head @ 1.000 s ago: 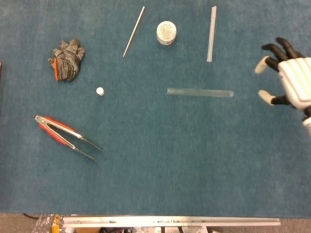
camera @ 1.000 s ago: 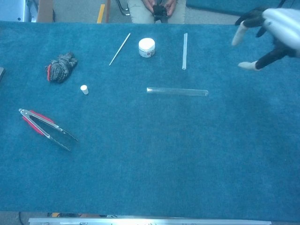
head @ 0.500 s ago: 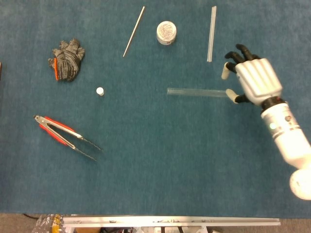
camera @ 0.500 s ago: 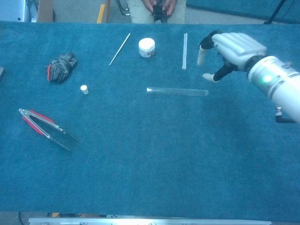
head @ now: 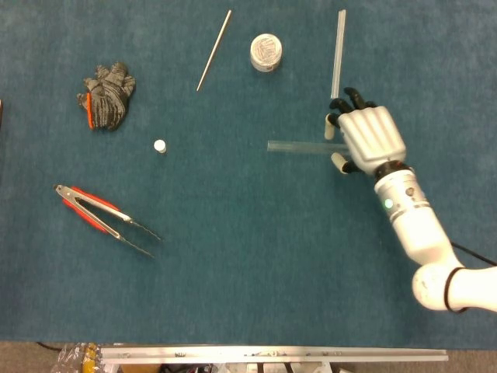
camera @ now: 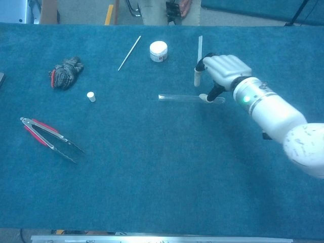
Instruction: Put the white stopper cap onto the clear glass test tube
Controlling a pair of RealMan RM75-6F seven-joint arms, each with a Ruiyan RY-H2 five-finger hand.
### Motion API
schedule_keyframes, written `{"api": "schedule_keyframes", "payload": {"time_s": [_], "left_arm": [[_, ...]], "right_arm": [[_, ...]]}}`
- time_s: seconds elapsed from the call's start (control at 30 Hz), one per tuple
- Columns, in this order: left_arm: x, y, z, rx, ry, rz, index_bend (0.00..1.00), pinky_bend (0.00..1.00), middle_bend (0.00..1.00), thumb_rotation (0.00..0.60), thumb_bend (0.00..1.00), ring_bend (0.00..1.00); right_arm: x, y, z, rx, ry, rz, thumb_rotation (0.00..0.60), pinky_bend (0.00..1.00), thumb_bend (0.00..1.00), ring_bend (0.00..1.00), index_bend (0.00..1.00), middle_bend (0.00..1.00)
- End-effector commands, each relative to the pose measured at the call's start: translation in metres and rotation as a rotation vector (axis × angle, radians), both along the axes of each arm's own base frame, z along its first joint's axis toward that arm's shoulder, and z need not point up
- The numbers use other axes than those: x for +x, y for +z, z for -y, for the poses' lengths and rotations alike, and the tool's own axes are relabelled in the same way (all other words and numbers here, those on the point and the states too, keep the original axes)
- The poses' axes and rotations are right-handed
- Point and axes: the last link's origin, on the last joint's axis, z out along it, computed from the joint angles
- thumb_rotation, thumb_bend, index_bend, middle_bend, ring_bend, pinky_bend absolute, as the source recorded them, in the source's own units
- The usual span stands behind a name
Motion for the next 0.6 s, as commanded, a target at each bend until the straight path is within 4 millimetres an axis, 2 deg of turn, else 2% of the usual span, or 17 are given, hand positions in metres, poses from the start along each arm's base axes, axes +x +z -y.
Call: {"api": "schedule_keyframes", "payload": {"time_s": [0.03,0.3,0.6], "left_arm": [[-0.001,0.001,0.000,0.002,0.001,0.002,0.26,0.09,0.21,0.600,0.35,0.09],[-0.004,0.002,0.001,-0.002,0.002,0.003,0.26,0.09,0.20,0.600,0.35,0.09],[-0.005,0.001,-0.001,-0.010,0.002,0.003,0.26,0.09,0.20,0.600,0.35,0.09]], "right_arm": [[0.007,-0.008,0.003,0.001,-0.002,-0.012,0.600,0.30,0.25,0.07,0.47,0.24],[0.015,-0.030,0.006,0.014,-0.009,-0.068,0.600,0.30,0.25,0.07,0.47,0.24],[0.017,-0.045,0.011,0.017,-0.023,-0.098,0.600,0.30,0.25,0.07,0.47,0.24]]}}
